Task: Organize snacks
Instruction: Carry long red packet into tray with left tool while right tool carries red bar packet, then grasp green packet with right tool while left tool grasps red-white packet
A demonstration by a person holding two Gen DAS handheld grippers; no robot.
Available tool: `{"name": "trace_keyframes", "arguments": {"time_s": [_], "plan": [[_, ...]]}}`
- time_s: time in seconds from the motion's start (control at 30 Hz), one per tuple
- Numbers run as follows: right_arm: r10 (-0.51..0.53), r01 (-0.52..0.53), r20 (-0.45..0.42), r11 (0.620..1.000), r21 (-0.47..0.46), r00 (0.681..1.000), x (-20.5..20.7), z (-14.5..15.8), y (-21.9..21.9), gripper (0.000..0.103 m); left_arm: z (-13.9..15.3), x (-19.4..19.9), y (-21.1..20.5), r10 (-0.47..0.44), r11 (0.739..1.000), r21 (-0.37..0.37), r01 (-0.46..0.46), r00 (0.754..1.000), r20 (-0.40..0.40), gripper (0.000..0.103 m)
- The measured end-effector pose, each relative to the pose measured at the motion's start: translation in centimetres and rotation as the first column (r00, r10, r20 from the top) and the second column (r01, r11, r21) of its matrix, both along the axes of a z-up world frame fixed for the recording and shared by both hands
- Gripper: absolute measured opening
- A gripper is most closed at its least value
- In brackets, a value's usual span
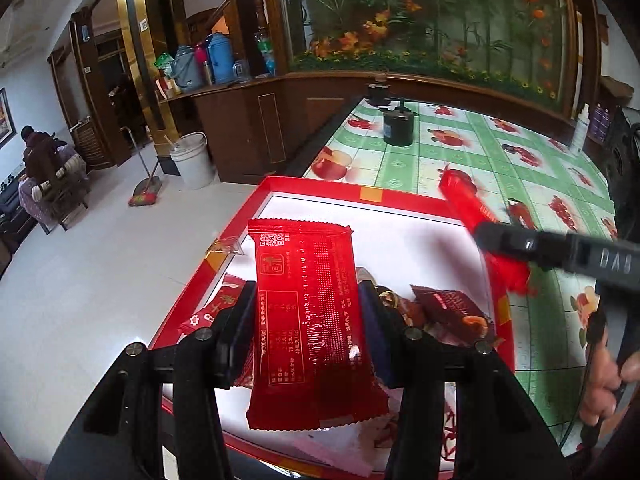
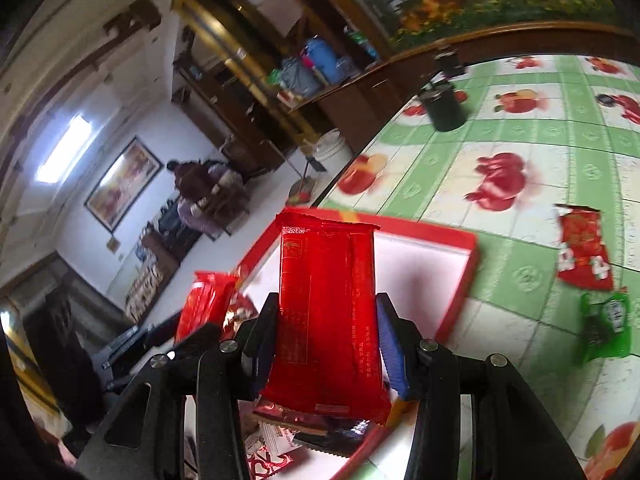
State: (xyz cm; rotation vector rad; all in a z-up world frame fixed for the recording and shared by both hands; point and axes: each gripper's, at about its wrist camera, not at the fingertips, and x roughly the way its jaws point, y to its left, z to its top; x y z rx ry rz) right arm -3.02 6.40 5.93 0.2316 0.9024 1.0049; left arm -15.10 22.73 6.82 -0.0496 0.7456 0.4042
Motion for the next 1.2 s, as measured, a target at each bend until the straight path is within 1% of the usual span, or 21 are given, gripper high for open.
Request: {"name": "trace_keyframes", "arguments": {"time_s": [0.2, 0.33, 0.43, 0.47, 0.67, 0.77, 0.83, 0.87, 0.9, 0.97, 1.03, 1.1, 1.17, 1.2], "plan": [[0.051, -0.049, 0.045, 0.998, -0.050, 0.998, -1.5, -0.5, 1.2, 0.046, -0.2, -0.2, 0.8, 0.014, 1.000, 0.003, -0.014, 1.000, 0.006, 0.048], [0.066, -0.061, 0.076, 0.996, -0.069, 0.995, -2.6, -0.6, 1.5, 0.046, -0.4, -0.2, 1.2, 0.025, 1.000, 0.006, -0.025, 1.000, 0.003, 0.048], [0.072, -0.065, 0.086, 0.994, -0.087, 0.994, -2.6, -0.7, 1.7, 0.047, -0.6, -0.1, 1.3, 0.033, 0.999, 0.011, -0.033, 0.999, 0.002, 0.048], [0.075, -0.067, 0.087, 0.994, -0.088, 0.993, -2.6, -0.7, 1.7, 0.049, -0.6, -0.1, 1.4, 0.036, 0.999, 0.013, -0.036, 0.999, 0.001, 0.048], [0.079, -0.076, 0.098, 0.996, -0.037, 0.992, -2.6, 0.1, 1.0, 0.049, -0.8, 0.2, 1.4, 0.053, 0.998, 0.035, -0.052, 0.999, -0.011, 0.048], [0.065, -0.062, 0.106, 0.997, -0.035, 0.992, -2.3, 0.4, 0.6, 0.049, -0.5, 0.2, 1.2, 0.070, 0.995, 0.068, -0.069, 0.998, -0.003, 0.048], [0.043, -0.041, 0.101, 0.999, -0.025, 0.994, -1.6, 0.5, -0.1, 0.049, -0.4, 0.3, 1.1, 0.071, 0.994, 0.086, -0.071, 0.997, -0.001, 0.051], [0.028, -0.026, 0.097, 0.999, -0.020, 0.995, -1.2, 0.5, -0.5, 0.049, -0.3, 0.3, 1.0, 0.072, 0.993, 0.089, -0.072, 0.997, -0.003, 0.055], [0.011, -0.009, 0.095, 1.000, -0.016, 0.995, -0.8, 0.7, -1.1, 0.049, -0.2, 0.4, 0.9, 0.070, 0.994, 0.084, -0.070, 0.998, -0.001, 0.057], [-0.047, 0.048, 0.105, 0.999, -0.009, 0.993, 0.6, 1.1, -3.0, 0.049, -0.2, 0.5, 0.7, 0.063, 0.995, 0.078, -0.063, 0.998, -0.001, 0.058], [-0.119, 0.118, 0.093, 0.993, 0.010, 0.989, 2.3, 1.3, -5.4, 0.051, -0.3, 0.8, 0.5, 0.059, 0.995, 0.075, -0.058, 0.998, -0.009, 0.065], [-0.189, 0.189, 0.055, 0.982, 0.016, 0.980, 4.3, 1.2, -8.1, 0.052, -0.3, 1.1, 0.2, 0.052, 0.996, 0.070, -0.051, 0.999, -0.012, 0.066], [-0.270, 0.271, 0.036, 0.963, -0.007, 0.962, 6.2, 0.9, -11.0, 0.052, -0.2, 1.6, -0.4, 0.044, 0.997, 0.069, -0.042, 0.999, -0.015, 0.066], [-0.288, 0.288, 0.030, 0.957, -0.022, 0.957, 6.8, 0.8, -11.9, 0.052, -0.2, 1.8, -0.6, 0.039, 0.997, 0.068, -0.038, 0.999, -0.016, 0.066]]}}
